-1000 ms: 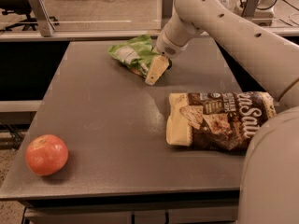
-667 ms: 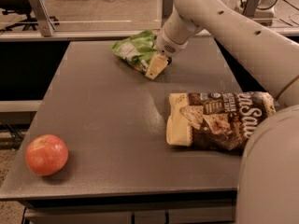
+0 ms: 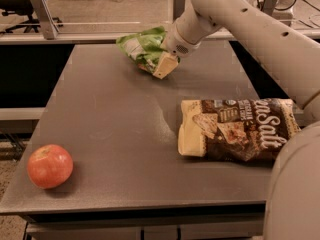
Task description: Move green rice chip bag near apple
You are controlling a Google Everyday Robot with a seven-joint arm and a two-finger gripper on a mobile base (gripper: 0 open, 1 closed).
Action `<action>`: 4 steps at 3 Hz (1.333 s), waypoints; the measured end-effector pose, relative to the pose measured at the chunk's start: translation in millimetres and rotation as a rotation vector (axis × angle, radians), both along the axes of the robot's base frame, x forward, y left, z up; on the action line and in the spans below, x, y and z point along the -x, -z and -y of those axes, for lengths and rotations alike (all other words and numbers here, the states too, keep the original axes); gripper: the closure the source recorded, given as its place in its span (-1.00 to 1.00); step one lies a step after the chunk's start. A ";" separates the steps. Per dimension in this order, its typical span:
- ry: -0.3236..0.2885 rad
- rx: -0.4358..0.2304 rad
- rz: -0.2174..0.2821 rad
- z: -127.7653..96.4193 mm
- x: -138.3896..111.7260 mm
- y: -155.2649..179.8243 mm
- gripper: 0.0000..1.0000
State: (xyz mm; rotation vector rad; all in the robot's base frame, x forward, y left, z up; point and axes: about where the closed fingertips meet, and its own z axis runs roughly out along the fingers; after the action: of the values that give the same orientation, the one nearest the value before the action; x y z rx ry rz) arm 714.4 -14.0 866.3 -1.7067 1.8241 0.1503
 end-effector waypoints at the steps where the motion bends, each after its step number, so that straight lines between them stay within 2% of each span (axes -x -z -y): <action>1: -0.161 -0.103 0.096 -32.2 20.2 -43.1 1.00; 2: -0.309 -0.127 0.186 -53.6 41.0 -76.4 1.00; 3: -0.310 -0.126 0.186 -53.7 41.0 -76.3 1.00; 4: -0.432 -0.060 0.193 -64.2 60.4 -69.0 1.00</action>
Offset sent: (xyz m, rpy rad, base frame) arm -0.0647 0.0664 0.1183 0.1558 -0.2753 0.4319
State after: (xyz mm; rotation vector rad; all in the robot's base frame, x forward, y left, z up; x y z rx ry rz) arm 654.0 50.2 935.3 -1.9766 1.2829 0.2073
